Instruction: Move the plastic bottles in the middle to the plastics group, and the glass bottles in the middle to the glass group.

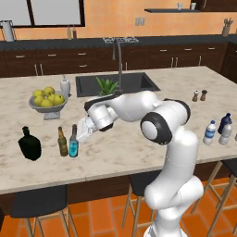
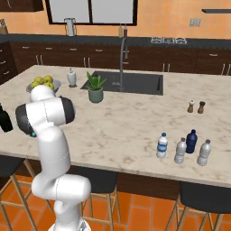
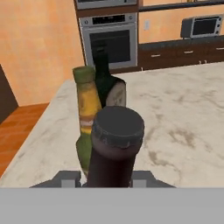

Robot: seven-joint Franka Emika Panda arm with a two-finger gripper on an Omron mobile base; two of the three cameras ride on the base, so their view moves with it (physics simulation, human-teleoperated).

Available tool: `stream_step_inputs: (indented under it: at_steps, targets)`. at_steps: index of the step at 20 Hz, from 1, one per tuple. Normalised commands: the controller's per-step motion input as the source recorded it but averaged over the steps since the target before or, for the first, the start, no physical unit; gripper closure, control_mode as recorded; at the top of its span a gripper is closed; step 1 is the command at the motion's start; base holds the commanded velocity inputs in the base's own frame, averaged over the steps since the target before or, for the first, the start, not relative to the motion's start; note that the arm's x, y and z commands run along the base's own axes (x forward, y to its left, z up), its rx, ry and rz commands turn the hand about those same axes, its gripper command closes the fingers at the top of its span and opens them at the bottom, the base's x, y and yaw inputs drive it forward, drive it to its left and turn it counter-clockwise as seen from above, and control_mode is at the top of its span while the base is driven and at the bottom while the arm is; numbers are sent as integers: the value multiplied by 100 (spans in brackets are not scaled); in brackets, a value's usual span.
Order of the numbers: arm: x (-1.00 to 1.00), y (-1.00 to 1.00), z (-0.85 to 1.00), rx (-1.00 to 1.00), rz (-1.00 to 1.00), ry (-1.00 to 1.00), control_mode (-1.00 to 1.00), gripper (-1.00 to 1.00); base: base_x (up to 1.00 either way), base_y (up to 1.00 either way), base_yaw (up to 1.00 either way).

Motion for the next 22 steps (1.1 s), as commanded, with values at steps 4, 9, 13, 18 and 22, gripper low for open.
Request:
stream_step_inputs:
  at_steps: [4,9,13,18,22]
  targets:
    - [-17,18,-39,0,0,-8,-100,100,0,0,0]
    - [-40,12,-36,0,0,-8,-100,100,0,0,0]
    - [-19,-10,-23,0,0,-6,-100,100,0,0,0]
    - [-14,0,-16,0,0,-6,-100,100,0,0,0]
    - [-17,-2,-17,-1,0,-2,-100,100,0,0,0]
